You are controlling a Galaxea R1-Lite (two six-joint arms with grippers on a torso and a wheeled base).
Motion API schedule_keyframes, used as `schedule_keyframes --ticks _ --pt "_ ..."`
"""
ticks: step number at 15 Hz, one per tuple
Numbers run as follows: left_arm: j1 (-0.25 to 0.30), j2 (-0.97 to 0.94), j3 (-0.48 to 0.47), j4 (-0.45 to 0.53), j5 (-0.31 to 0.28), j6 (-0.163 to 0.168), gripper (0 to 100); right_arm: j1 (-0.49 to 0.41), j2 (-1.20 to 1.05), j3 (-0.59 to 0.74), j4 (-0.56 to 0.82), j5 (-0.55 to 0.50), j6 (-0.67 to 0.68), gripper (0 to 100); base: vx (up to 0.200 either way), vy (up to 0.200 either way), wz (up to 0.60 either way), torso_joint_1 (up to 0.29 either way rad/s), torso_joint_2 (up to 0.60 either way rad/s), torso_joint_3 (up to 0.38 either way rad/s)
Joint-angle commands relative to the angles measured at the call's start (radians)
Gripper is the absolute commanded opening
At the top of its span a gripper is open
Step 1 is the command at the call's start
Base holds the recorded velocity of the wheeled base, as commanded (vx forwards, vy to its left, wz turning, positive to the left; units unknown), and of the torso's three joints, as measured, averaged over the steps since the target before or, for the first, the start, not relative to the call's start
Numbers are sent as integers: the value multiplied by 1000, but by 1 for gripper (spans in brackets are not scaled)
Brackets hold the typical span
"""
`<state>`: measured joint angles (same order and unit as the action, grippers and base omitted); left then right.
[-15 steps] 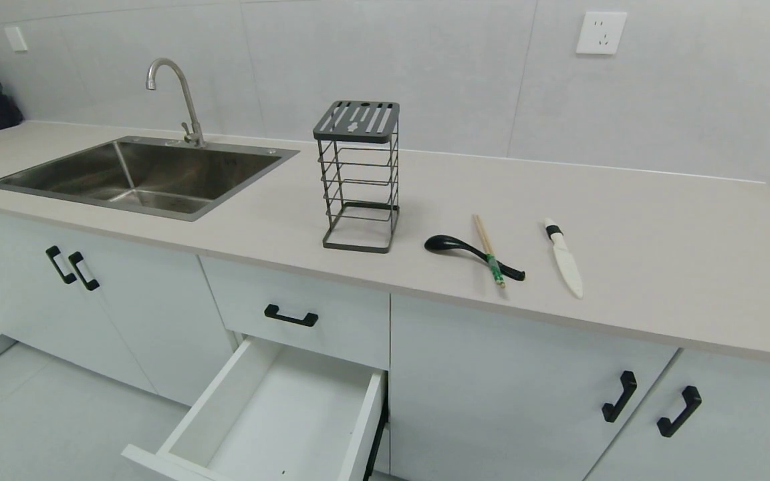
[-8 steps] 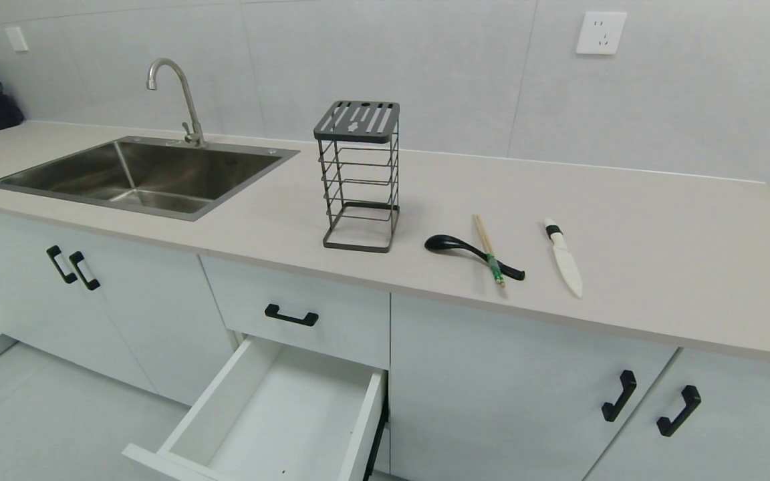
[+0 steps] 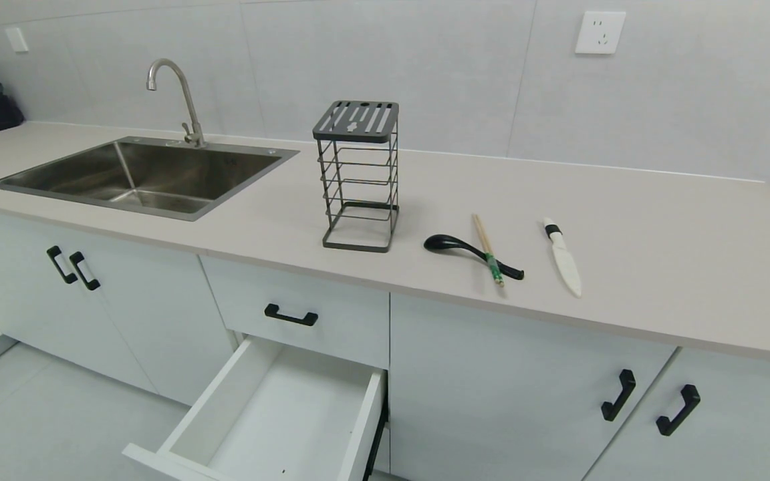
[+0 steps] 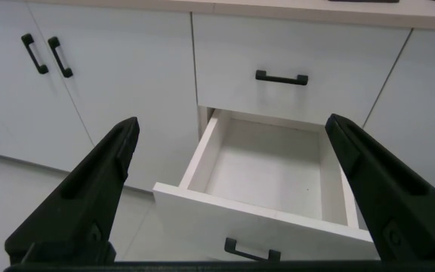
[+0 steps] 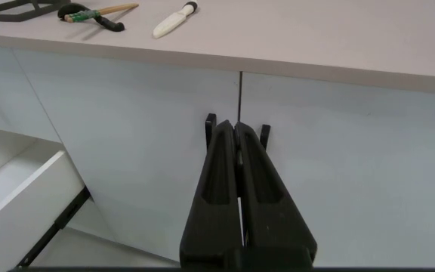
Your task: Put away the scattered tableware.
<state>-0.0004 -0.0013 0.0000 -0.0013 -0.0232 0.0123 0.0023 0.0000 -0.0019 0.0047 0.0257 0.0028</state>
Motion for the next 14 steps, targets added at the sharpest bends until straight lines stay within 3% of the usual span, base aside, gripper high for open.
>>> schedule_keyframes --ticks 1,2,14 --pt "0 1 0 0 0 0 100 -1 2 0 0 0 2 0 0 0 600 7 2 -2" --pt "0 1 0 0 0 0 100 -1 2 0 1 -4 2 0 0 0 600 2 7 7" --pt "0 1 0 0 -1 0 100 -1 2 0 -11 0 -3 0 0 0 0 0 0 0"
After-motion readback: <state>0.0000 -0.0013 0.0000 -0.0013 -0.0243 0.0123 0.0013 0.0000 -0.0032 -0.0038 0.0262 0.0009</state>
